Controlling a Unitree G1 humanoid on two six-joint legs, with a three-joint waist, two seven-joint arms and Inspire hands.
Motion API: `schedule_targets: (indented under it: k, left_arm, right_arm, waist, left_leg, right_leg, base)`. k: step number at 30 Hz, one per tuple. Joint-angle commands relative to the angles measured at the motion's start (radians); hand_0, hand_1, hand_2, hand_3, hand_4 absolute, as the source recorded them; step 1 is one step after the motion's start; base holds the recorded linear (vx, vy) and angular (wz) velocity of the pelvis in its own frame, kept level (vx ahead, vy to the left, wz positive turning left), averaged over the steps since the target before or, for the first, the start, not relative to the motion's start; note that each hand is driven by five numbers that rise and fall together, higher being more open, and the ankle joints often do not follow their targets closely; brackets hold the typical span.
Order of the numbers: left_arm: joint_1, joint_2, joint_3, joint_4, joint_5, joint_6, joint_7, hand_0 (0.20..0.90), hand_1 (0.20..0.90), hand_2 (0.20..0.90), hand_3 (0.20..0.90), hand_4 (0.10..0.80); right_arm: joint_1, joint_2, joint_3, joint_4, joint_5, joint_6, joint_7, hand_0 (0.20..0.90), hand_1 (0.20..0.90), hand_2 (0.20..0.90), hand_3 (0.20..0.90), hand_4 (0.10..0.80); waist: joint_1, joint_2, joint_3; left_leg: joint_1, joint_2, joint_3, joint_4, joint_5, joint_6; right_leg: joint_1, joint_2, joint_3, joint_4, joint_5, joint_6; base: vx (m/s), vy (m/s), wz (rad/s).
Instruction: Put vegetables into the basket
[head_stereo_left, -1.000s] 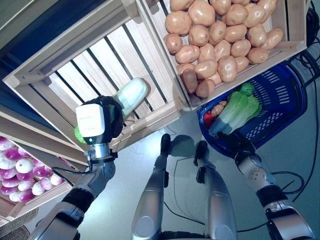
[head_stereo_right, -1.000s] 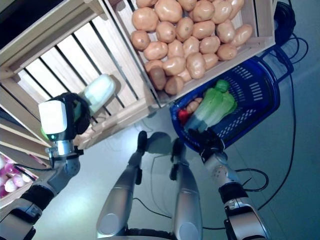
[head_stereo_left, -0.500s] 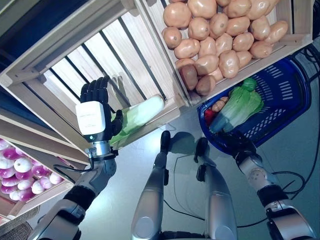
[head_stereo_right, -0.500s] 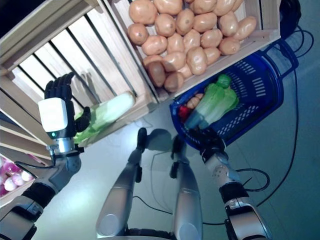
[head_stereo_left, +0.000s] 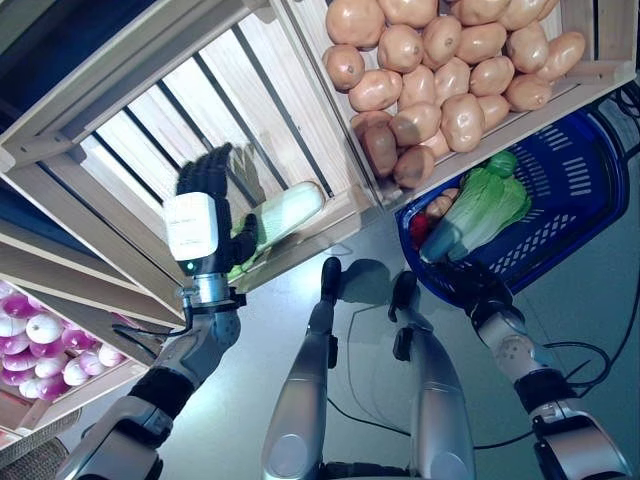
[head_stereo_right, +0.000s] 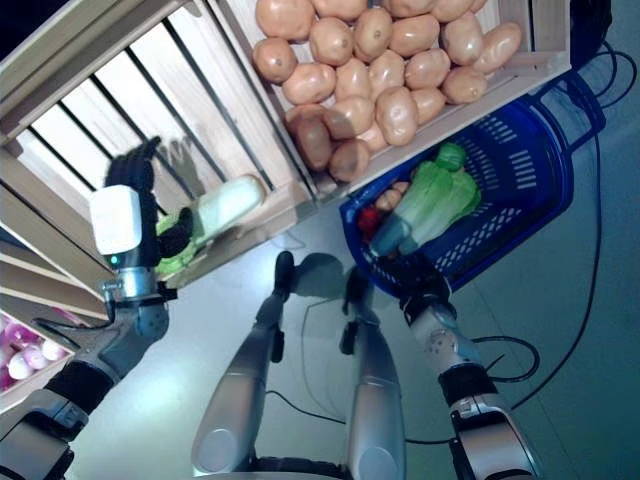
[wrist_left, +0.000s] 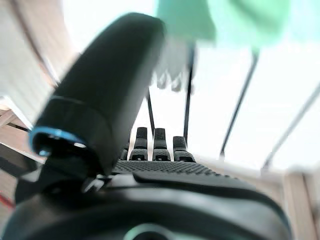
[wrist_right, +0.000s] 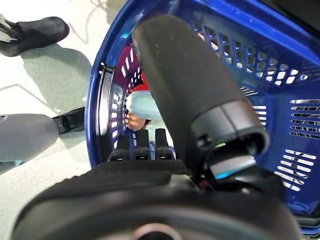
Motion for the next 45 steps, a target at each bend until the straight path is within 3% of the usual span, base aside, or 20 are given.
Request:
schedule_targets:
  k: [1,10,15,20,24,34,37,45]
  left_arm:
    - [0.02,-0.01,0.029,-0.128,-0.096,-0.105,-0.166,0.9,0.9,0.9,0.9,0.8]
    - [-0.035,0.058,0.031,-0.196,-0.252,-0.11,-0.352,0.9,0.9,0.9,0.9,0.8]
    - [-0.032,0.062,0.044,-0.229,-0.265,-0.088,-0.384,0.9,0.9,0.9,0.9,0.8]
    - [-0.033,0.064,0.055,-0.238,-0.216,-0.048,-0.33,0.9,0.9,0.9,0.9,0.8]
    - [-0.044,0.067,0.055,-0.23,-0.075,0.008,-0.254,0.9,0.9,0.9,0.9,0.8]
    - [-0.191,-0.001,-0.093,-0.031,0.006,0.181,-0.092,0.9,0.9,0.9,0.9,0.8]
    - [-0.227,-0.025,-0.118,0.03,-0.005,0.192,-0.029,0.9,0.9,0.9,0.9,0.8]
    - [-0.301,-0.11,-0.162,0.129,-0.051,0.191,-0.064,0.9,0.9,0.9,0.9,0.8]
  right_arm:
    - [0.053,-0.059,-0.026,-0.076,-0.058,-0.032,-0.029,0.9,0.9,0.9,0.9,0.8]
    - [0.017,-0.085,-0.028,-0.015,-0.053,-0.018,-0.003,0.9,0.9,0.9,0.9,0.8]
    - [0.018,-0.089,-0.03,-0.016,-0.056,-0.013,-0.005,0.9,0.9,0.9,0.9,0.8]
    - [0.019,-0.083,-0.025,-0.012,-0.07,-0.012,0.0,0.9,0.9,0.9,0.9,0.8]
    - [0.016,-0.078,-0.014,-0.018,-0.071,-0.004,-0.004,0.9,0.9,0.9,0.9,0.8]
    - [-0.042,-0.056,0.067,-0.008,-0.068,0.024,-0.018,0.9,0.9,0.9,0.9,0.8]
    - [-0.058,-0.048,0.088,-0.007,-0.069,0.032,-0.024,0.9,0.9,0.9,0.9,0.8]
    - [-0.094,-0.01,0.124,0.003,-0.084,0.044,-0.036,0.9,0.9,0.9,0.9,0.8]
  waist:
    - [-0.008,0.001,-0.004]
    - [-0.009,0.019,-0.004]
    - [-0.008,0.023,-0.004]
    - [-0.006,0.024,-0.004]
    - [-0.005,0.02,-0.004]
    - [-0.038,-0.011,-0.004]
    - [-0.047,-0.021,-0.004]
    - [-0.068,-0.042,-0.004]
  left_leg:
    - [-0.079,-0.043,0.02,0.115,-0.028,-0.003]
    - [-0.072,-0.051,0.026,0.114,-0.027,0.002]
    - [-0.076,-0.054,0.027,0.121,-0.028,0.003]
    - [-0.081,-0.055,0.025,0.129,-0.032,0.006]
    - [-0.08,-0.054,0.025,0.127,-0.033,0.005]
    - [-0.091,-0.037,0.038,0.145,-0.037,-0.001]
    - [-0.094,-0.03,0.042,0.149,-0.037,-0.004]
    - [-0.093,-0.02,0.051,0.15,-0.038,-0.01]
  right_leg:
    - [0.102,0.014,-0.031,-0.154,0.138,0.03]
    - [0.101,0.014,-0.029,-0.153,0.144,0.028]
    - [0.099,0.012,-0.027,-0.151,0.144,0.027]
    - [0.093,0.012,-0.025,-0.144,0.139,0.024]
    - [0.094,0.013,-0.027,-0.142,0.136,0.023]
    - [0.073,0.029,-0.008,-0.121,0.132,0.018]
    - [0.066,0.034,-0.001,-0.116,0.132,0.019]
    - [0.059,0.045,0.016,-0.112,0.137,0.019]
  base:
    - [0.0,0.0,0.0]
    - [0.005,0.004,-0.01]
    - [0.0,0.0,0.0]
    - [0.0,0.0,0.0]
    - [0.0,0.0,0.0]
    - [0.001,0.003,-0.01]
    - [-0.001,0.002,-0.01]
    - [-0.002,0.009,-0.08]
